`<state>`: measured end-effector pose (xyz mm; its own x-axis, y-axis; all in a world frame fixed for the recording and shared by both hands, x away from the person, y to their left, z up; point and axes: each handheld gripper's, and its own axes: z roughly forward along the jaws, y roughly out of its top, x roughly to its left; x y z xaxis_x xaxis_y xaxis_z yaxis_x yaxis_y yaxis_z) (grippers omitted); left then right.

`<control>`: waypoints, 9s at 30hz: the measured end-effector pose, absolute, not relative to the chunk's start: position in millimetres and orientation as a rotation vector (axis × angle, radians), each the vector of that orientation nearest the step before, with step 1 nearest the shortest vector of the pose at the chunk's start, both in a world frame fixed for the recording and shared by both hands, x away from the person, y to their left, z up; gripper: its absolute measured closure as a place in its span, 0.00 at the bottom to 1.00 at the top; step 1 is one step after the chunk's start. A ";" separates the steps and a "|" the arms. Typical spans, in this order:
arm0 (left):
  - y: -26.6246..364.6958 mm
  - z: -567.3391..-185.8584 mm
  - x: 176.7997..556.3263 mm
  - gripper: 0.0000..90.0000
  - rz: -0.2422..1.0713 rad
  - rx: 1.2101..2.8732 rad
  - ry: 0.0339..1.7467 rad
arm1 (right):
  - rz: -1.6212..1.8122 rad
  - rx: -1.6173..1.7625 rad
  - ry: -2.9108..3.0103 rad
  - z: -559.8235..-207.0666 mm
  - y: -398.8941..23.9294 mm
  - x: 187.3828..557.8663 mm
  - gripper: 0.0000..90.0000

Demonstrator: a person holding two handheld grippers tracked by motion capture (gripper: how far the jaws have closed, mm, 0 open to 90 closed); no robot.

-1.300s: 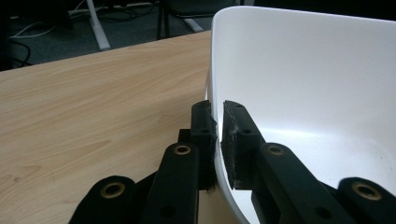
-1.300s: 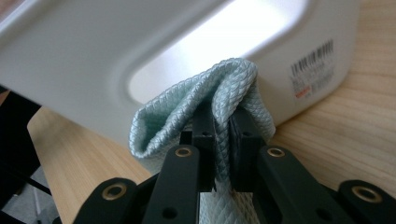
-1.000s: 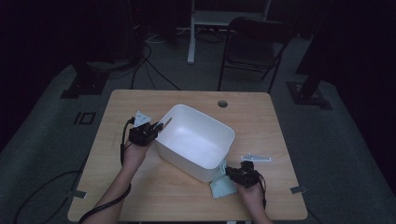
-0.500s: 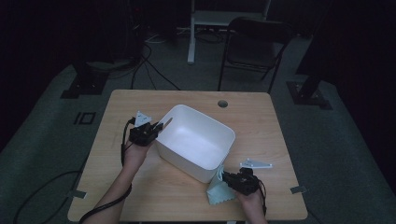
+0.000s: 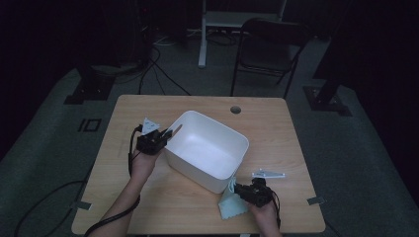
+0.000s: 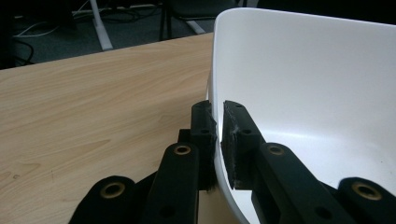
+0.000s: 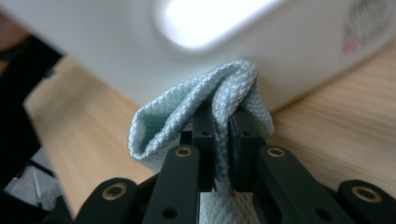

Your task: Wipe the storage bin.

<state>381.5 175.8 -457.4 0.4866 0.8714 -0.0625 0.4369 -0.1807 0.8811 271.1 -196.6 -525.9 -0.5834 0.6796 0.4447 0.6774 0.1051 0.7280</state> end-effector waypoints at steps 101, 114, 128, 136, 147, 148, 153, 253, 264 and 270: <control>174.2 -455.6 384.3 0.91 0.570 1.871 1.023 | 1.602 1.469 2.035 -485.5 -232.1 318.9 0.93; 173.0 -455.2 383.6 0.91 0.570 1.877 1.020 | 1.582 1.470 2.001 -475.5 -237.1 333.3 0.93; 173.6 -455.8 384.2 0.89 0.562 1.864 1.030 | 1.620 1.494 2.032 -491.5 -245.7 340.3 0.80; 173.8 -456.0 383.9 0.88 0.557 1.861 1.031 | 1.630 1.481 2.060 -492.3 -248.7 343.8 0.85; 183.9 -456.7 380.8 0.82 0.453 1.824 1.047 | 1.536 1.490 1.995 -483.5 -259.8 333.5 0.92; 185.4 -456.5 379.0 0.81 0.445 1.818 1.046 | 1.534 1.491 1.989 -482.4 -262.4 331.9 0.92; 188.8 -454.0 366.9 0.73 0.437 1.835 1.019 | 1.545 1.493 1.973 -481.1 -270.8 322.8 0.92; 187.1 -445.9 425.6 0.84 0.348 1.942 0.688 | 1.607 1.553 1.992 -499.8 -279.4 306.7 0.91; 199.7 -445.5 403.5 0.92 0.351 1.945 0.718 | 1.613 1.555 1.987 -498.8 -279.8 306.2 0.91; 199.2 -445.3 404.9 0.84 0.329 1.941 0.708 | 1.614 1.556 1.990 -499.5 -277.8 306.8 0.91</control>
<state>404.9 199.2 -445.3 0.7915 0.6066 -0.0750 0.3337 -0.3261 0.8845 306.8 -277.8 -499.5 -0.4533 0.7627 0.4613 0.6084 -0.1134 0.7855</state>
